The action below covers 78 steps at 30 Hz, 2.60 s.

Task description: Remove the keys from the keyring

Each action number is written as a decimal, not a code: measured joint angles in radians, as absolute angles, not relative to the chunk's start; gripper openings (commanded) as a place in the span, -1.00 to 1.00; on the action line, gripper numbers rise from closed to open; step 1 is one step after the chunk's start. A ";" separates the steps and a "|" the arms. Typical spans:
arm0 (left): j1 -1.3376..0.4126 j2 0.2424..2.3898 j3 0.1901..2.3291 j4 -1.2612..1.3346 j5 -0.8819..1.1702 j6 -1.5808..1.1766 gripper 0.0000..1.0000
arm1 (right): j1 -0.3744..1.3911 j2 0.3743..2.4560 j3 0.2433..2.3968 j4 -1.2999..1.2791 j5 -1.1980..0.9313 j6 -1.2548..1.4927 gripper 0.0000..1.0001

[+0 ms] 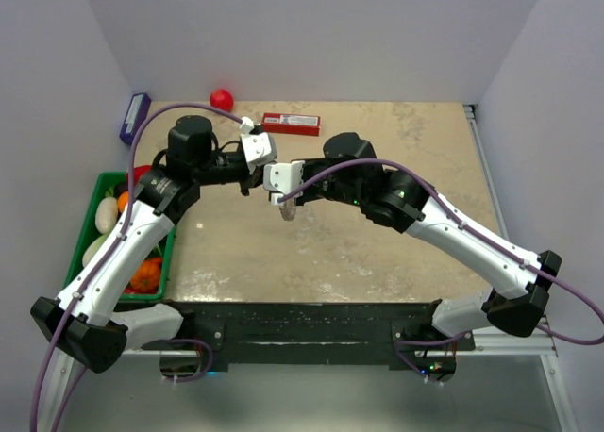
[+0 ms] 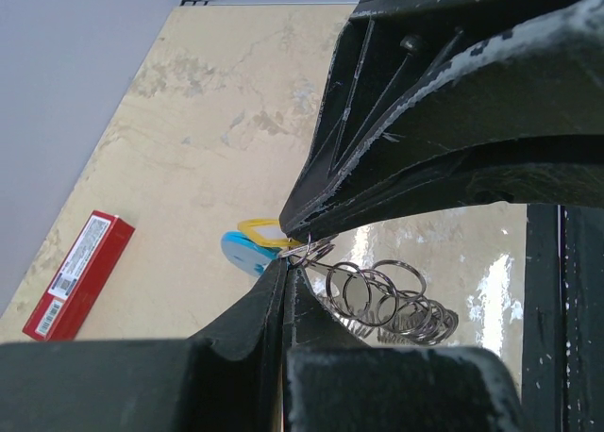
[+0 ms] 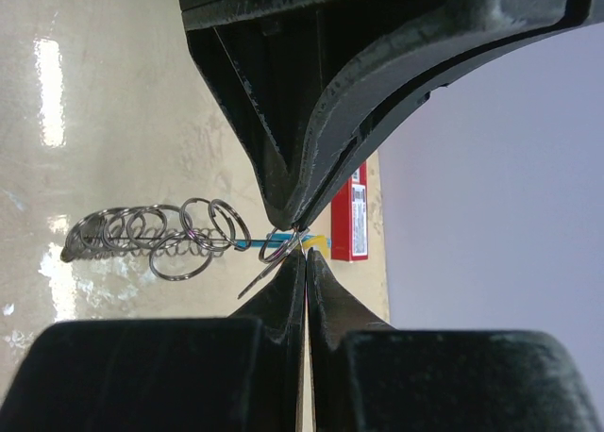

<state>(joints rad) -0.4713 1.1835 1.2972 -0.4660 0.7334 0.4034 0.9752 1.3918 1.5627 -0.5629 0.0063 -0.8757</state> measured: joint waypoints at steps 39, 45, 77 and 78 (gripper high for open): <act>-0.465 1.184 1.294 -0.460 0.737 0.402 -1.00 | 0.955 1.391 1.553 -0.545 -0.020 -0.857 -1.00; -0.465 1.184 1.294 -0.461 0.737 0.402 -1.00 | 0.954 1.391 1.553 -0.544 -0.022 -0.856 -1.00; -0.457 1.184 1.294 -0.461 0.763 0.383 -1.00 | 0.919 1.385 1.546 -0.530 -0.090 -0.826 -1.00; -0.456 1.184 1.294 -0.461 0.767 0.384 -1.00 | 0.917 1.385 1.546 -0.530 -0.095 -0.825 -1.00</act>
<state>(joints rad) -0.4561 1.1835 1.2942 -0.4606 0.7673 0.3843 0.9169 1.3846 1.5455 -0.5297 -0.0948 -0.8253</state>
